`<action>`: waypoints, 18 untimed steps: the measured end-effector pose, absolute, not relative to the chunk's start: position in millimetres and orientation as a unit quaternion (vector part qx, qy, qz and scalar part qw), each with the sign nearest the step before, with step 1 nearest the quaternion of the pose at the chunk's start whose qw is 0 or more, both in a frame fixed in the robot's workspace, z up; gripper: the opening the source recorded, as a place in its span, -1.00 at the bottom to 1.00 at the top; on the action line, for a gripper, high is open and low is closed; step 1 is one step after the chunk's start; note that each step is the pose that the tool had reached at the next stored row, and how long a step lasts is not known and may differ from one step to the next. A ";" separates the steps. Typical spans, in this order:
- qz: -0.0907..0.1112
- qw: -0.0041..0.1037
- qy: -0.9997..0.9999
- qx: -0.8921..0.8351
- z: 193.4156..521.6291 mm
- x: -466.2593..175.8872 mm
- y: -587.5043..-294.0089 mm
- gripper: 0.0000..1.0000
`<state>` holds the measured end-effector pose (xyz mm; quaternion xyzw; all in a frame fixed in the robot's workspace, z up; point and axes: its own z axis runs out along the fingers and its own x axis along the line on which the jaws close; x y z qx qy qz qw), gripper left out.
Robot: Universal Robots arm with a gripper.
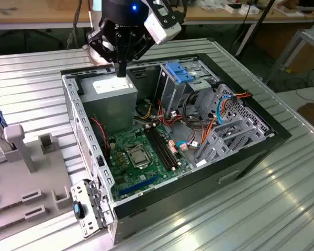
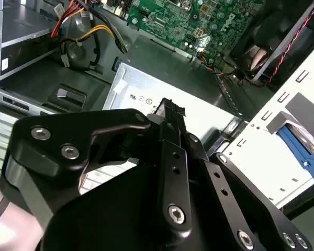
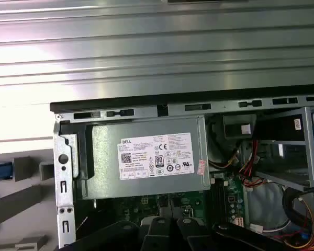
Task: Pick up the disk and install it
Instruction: 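Reach for the disk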
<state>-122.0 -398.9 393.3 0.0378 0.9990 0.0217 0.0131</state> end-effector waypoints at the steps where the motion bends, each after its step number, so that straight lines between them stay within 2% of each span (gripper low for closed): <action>1: 0.022 0.013 0.999 0.038 393.3 -123.5 -398.9 -0.79; 18: 0.022 0.013 0.999 0.037 393.3 -187.3 -398.7 -0.79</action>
